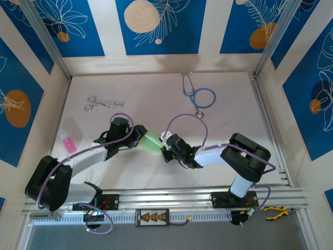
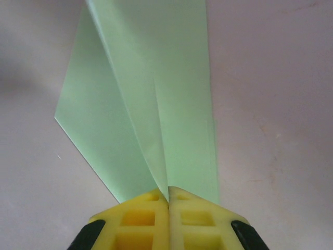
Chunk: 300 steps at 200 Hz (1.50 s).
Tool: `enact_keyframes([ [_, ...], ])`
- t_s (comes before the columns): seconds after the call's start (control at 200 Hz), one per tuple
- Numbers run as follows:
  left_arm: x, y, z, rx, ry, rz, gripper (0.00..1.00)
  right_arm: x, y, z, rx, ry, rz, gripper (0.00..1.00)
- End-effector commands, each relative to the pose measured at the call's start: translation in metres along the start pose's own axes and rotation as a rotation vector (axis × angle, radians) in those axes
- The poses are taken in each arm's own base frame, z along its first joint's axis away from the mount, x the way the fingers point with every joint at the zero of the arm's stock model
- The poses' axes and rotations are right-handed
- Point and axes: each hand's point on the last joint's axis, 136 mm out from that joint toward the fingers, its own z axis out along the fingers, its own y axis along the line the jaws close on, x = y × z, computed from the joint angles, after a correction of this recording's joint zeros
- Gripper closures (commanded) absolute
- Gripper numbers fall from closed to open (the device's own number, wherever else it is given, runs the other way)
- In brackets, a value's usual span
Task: Fold a paper plane with a square sheet of paper (pick it up from the middle)
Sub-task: Fourth fold the wing at the center of the table.
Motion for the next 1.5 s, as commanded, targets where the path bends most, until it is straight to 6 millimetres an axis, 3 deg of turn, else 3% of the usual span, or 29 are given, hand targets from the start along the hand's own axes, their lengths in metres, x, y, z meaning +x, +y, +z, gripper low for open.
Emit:
enact_keyframes([
  [0.0,0.0,0.001,-0.001,-0.02,-0.003,0.039,0.61,-0.013,0.02,-0.004,-0.171,0.031,0.161,1.0],
  [0.27,0.007,0.005,0.013,0.0,0.045,0.03,0.79,-0.011,0.019,-0.001,-0.258,0.114,0.315,1.0],
  [0.56,0.013,0.01,0.024,0.013,0.083,0.007,0.84,-0.006,0.018,0.003,-0.287,0.155,0.384,1.0],
  [1.04,0.014,0.019,0.025,-0.011,0.077,0.002,0.9,0.008,0.018,0.011,-0.34,0.271,0.543,1.0],
  [1.496,0.023,-0.003,0.04,0.098,0.152,0.042,0.95,0.027,0.01,0.012,-0.37,0.367,0.705,1.0],
])
